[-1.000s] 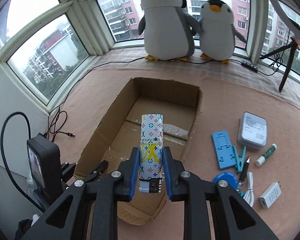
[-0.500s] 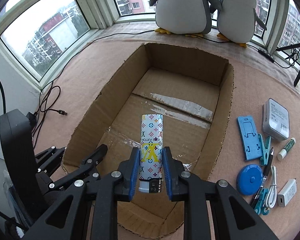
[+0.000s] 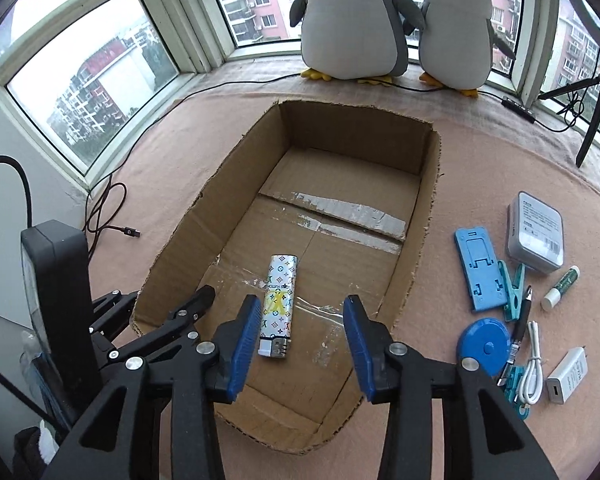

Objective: Organize rigid objects
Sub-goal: 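Move the right gripper to the white power adapter and grasp it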

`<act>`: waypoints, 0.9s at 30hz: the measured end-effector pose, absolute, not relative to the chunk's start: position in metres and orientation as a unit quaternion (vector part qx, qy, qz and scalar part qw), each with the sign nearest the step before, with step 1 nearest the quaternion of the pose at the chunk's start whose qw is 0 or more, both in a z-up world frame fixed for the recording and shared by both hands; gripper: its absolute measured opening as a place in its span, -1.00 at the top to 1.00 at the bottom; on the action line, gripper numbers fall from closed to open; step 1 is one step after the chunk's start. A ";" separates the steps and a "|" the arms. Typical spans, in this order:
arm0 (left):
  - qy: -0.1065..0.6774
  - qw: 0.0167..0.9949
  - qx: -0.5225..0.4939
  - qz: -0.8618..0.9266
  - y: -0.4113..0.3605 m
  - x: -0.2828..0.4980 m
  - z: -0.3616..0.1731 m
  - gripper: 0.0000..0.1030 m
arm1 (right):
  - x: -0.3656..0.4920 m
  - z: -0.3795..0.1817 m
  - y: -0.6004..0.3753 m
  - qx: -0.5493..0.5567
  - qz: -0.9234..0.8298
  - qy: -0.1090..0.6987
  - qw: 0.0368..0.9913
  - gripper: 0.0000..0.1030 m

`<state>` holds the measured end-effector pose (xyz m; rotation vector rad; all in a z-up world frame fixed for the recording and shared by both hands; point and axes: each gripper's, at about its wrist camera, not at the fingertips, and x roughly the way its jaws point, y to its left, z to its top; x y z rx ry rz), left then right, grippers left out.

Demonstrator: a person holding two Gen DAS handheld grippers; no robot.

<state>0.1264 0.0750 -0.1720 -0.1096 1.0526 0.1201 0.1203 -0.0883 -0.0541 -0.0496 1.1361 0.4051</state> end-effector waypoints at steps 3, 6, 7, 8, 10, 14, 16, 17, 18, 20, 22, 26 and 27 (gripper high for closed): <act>0.502 0.862 -0.053 0.057 0.075 0.127 -0.172 0.42 | 0.114 -0.042 -0.102 -0.030 0.181 0.520 0.834 0.24; 0.501 0.862 -0.052 0.057 0.075 0.126 -0.172 0.42 | 0.110 -0.032 -0.123 -0.029 0.164 0.506 0.846 0.22; 0.501 0.862 -0.052 0.057 0.075 0.127 -0.172 0.42 | 0.108 -0.028 -0.131 -0.028 0.154 0.500 0.852 0.17; 0.501 0.862 -0.052 0.057 0.075 0.126 -0.172 0.42 | 0.107 -0.025 -0.139 -0.027 0.144 0.492 0.858 0.14; 0.501 0.862 -0.052 0.057 0.075 0.127 -0.172 0.41 | 0.104 -0.020 -0.157 -0.024 0.122 0.479 0.869 0.05; 0.501 0.862 -0.051 0.057 0.075 0.126 -0.172 0.41 | 0.101 -0.016 -0.195 -0.006 0.083 0.474 0.877 0.04; 0.501 0.862 -0.051 0.057 0.075 0.127 -0.172 0.41 | 0.100 -0.016 -0.215 0.004 0.063 0.476 0.877 0.04; 0.502 0.862 -0.051 0.057 0.075 0.127 -0.172 0.41 | 0.099 -0.016 -0.224 0.007 0.053 0.477 0.877 0.04; 0.501 0.862 -0.051 0.057 0.074 0.127 -0.172 0.41 | 0.098 -0.017 -0.234 0.009 0.043 0.479 0.877 0.04; 0.501 0.862 -0.050 0.057 0.074 0.127 -0.172 0.41 | 0.098 -0.021 -0.252 0.017 0.020 0.485 0.874 -0.01; 0.501 0.862 -0.050 0.057 0.074 0.127 -0.172 0.41 | 0.097 -0.026 -0.270 0.027 -0.008 0.493 0.869 -0.21; 0.501 0.862 -0.051 0.057 0.074 0.127 -0.172 0.41 | 0.098 -0.041 -0.301 0.052 -0.051 0.518 0.852 -0.24; 0.501 0.862 -0.051 0.057 0.074 0.127 -0.172 0.41 | 0.099 -0.046 -0.307 0.061 -0.058 0.525 0.847 -0.24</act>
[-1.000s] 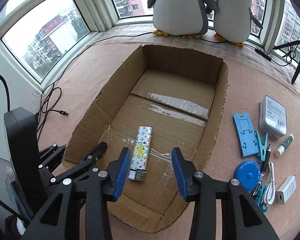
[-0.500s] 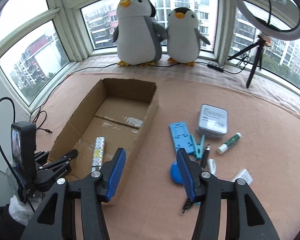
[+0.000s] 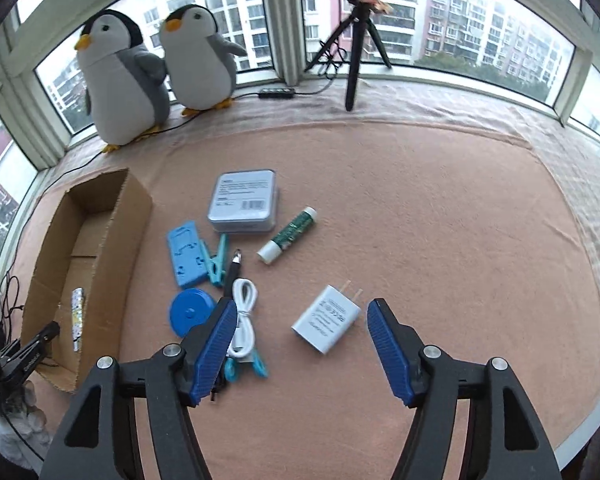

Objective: Organize rigid objects
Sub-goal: 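Move the right gripper to the white power adapter and grasp it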

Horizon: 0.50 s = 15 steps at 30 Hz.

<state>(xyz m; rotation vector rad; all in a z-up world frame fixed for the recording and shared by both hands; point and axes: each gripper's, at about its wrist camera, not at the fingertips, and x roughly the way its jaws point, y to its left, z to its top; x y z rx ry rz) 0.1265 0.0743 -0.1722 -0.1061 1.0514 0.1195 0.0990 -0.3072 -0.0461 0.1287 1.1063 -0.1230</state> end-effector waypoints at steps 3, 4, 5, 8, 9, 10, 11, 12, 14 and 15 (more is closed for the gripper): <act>0.501 0.862 -0.050 0.056 0.074 0.127 -0.172 0.41 | 0.103 -0.061 -0.322 0.090 -0.072 0.543 0.832 -0.24; 0.501 0.862 -0.050 0.056 0.074 0.126 -0.172 0.41 | 0.103 -0.066 -0.326 0.099 -0.078 0.547 0.828 -0.24; 0.501 0.862 -0.050 0.056 0.074 0.126 -0.172 0.41 | 0.104 -0.070 -0.331 0.109 -0.082 0.551 0.823 -0.24; 0.501 0.862 -0.050 0.056 0.074 0.126 -0.172 0.41 | 0.109 -0.083 -0.339 0.142 -0.086 0.564 0.809 -0.24; 0.501 0.862 -0.050 0.056 0.074 0.126 -0.172 0.41 | 0.110 -0.086 -0.341 0.148 -0.089 0.568 0.804 -0.24; 0.501 0.862 -0.050 0.056 0.074 0.126 -0.172 0.41 | 0.112 -0.090 -0.343 0.154 -0.092 0.574 0.799 -0.24; 0.501 0.862 -0.050 0.056 0.074 0.127 -0.172 0.41 | 0.114 -0.094 -0.344 0.161 -0.093 0.579 0.794 -0.24; 0.501 0.862 -0.050 0.056 0.074 0.126 -0.172 0.41 | 0.116 -0.098 -0.345 0.168 -0.093 0.583 0.790 -0.24; 0.501 0.862 -0.050 0.056 0.074 0.127 -0.172 0.41 | 0.119 -0.103 -0.346 0.178 -0.095 0.589 0.783 -0.24; 0.501 0.862 -0.050 0.056 0.074 0.126 -0.172 0.41 | 0.120 -0.106 -0.346 0.180 -0.096 0.591 0.780 -0.24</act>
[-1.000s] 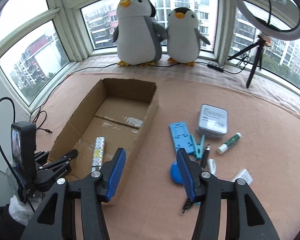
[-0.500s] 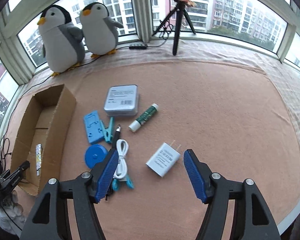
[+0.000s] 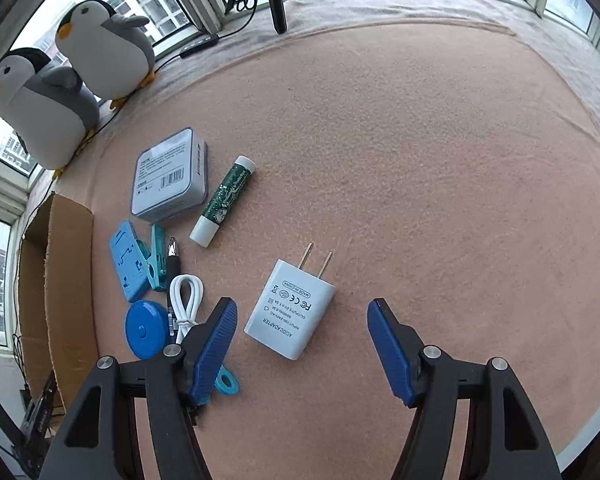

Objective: Organize rigid objects
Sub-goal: 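Move the right gripper to the white power adapter and grasp it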

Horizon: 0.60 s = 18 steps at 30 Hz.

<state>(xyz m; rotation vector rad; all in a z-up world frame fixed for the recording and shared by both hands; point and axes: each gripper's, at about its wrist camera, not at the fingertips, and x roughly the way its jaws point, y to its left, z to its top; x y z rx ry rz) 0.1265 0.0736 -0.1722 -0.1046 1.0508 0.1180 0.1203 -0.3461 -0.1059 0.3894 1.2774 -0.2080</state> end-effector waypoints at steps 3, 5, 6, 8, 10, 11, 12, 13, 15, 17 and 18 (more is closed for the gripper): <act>0.501 0.862 -0.050 0.056 0.074 0.127 -0.172 0.41 | 0.124 -0.113 -0.345 0.186 -0.097 0.599 0.773 -0.24; 0.501 0.862 -0.050 0.057 0.074 0.127 -0.172 0.41 | 0.127 -0.117 -0.344 0.184 -0.097 0.605 0.769 -0.24; 0.501 0.862 -0.050 0.057 0.074 0.126 -0.172 0.41 | 0.128 -0.119 -0.343 0.183 -0.098 0.606 0.768 -0.23; 0.501 0.862 -0.049 0.056 0.073 0.126 -0.172 0.41 | 0.130 -0.119 -0.342 0.174 -0.100 0.605 0.770 -0.23; 0.501 0.862 -0.049 0.056 0.073 0.126 -0.172 0.41 | 0.133 -0.120 -0.341 0.167 -0.101 0.606 0.771 -0.22; 0.501 0.862 -0.049 0.056 0.073 0.126 -0.172 0.41 | 0.133 -0.120 -0.341 0.162 -0.103 0.607 0.771 -0.20; 0.501 0.862 -0.049 0.056 0.073 0.126 -0.172 0.41 | 0.135 -0.120 -0.340 0.156 -0.105 0.608 0.772 -0.13; 0.501 0.862 -0.049 0.056 0.073 0.126 -0.172 0.41 | 0.135 -0.121 -0.339 0.148 -0.108 0.608 0.772 -0.06; 0.501 0.862 -0.050 0.056 0.073 0.126 -0.172 0.41 | 0.135 -0.121 -0.338 0.135 -0.109 0.610 0.774 0.02; 0.500 0.863 -0.051 0.056 0.072 0.126 -0.172 0.41 | 0.135 -0.121 -0.337 0.123 -0.113 0.610 0.774 0.16; 0.500 0.863 -0.052 0.056 0.072 0.126 -0.172 0.41 | 0.135 -0.121 -0.338 0.119 -0.114 0.610 0.775 0.26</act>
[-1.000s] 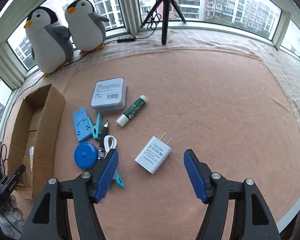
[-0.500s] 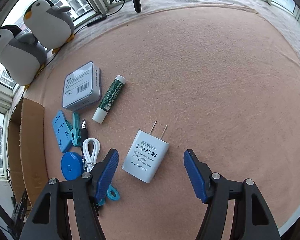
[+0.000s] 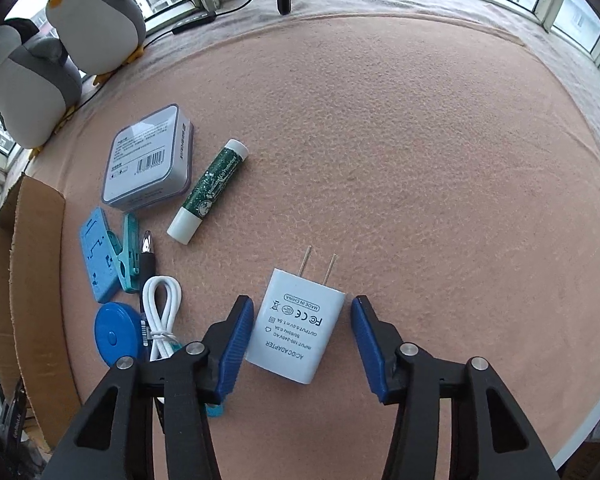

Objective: Organize rigid objects
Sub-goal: 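Move the right gripper to the white power adapter and grasp it, then carry the adapter into the box beside the tube and release it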

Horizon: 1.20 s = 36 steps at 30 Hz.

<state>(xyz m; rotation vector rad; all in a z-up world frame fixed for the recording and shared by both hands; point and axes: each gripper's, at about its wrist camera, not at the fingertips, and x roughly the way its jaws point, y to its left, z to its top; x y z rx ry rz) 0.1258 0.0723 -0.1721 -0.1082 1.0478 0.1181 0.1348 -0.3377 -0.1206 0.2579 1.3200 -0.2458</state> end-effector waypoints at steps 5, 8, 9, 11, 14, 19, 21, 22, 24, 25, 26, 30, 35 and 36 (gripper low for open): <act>0.499 0.863 -0.052 0.056 0.073 0.126 -0.172 0.41 | 0.134 -0.121 -0.338 0.113 -0.109 0.609 0.778 0.35; 0.499 0.863 -0.052 0.056 0.072 0.126 -0.172 0.41 | 0.133 -0.121 -0.338 0.113 -0.107 0.607 0.779 0.36; 0.499 0.863 -0.052 0.056 0.073 0.126 -0.172 0.41 | 0.133 -0.120 -0.338 0.113 -0.107 0.606 0.780 0.36; 0.499 0.863 -0.051 0.055 0.073 0.125 -0.172 0.41 | 0.131 -0.120 -0.337 0.112 -0.106 0.605 0.781 0.37; 0.499 0.863 -0.052 0.055 0.073 0.125 -0.172 0.41 | 0.128 -0.119 -0.339 0.118 -0.104 0.603 0.782 0.37; 0.499 0.863 -0.051 0.055 0.073 0.125 -0.172 0.41 | 0.123 -0.113 -0.343 0.125 -0.105 0.596 0.786 0.38; 0.499 0.863 -0.051 0.055 0.073 0.125 -0.172 0.41 | 0.120 -0.108 -0.343 0.125 -0.102 0.591 0.790 0.38; 0.499 0.863 -0.051 0.055 0.073 0.125 -0.172 0.41 | 0.118 -0.104 -0.343 0.124 -0.101 0.589 0.792 0.38; 0.499 0.863 -0.051 0.055 0.073 0.125 -0.172 0.41 | 0.115 -0.096 -0.343 0.125 -0.097 0.582 0.798 0.38; 0.499 0.863 -0.051 0.055 0.073 0.125 -0.172 0.41 | 0.114 -0.091 -0.342 0.125 -0.095 0.578 0.801 0.38; 0.499 0.863 -0.051 0.055 0.073 0.125 -0.172 0.41 | 0.113 -0.086 -0.340 0.125 -0.091 0.574 0.804 0.38; 0.500 0.863 -0.049 0.054 0.072 0.125 -0.172 0.41 | 0.111 -0.066 -0.328 0.126 -0.069 0.560 0.816 0.38; 0.499 0.863 -0.049 0.054 0.072 0.125 -0.172 0.41 | 0.113 -0.040 -0.295 0.115 -0.027 0.541 0.833 0.38; 0.499 0.863 -0.048 0.054 0.072 0.125 -0.172 0.41 | 0.113 -0.036 -0.285 0.108 -0.018 0.537 0.836 0.38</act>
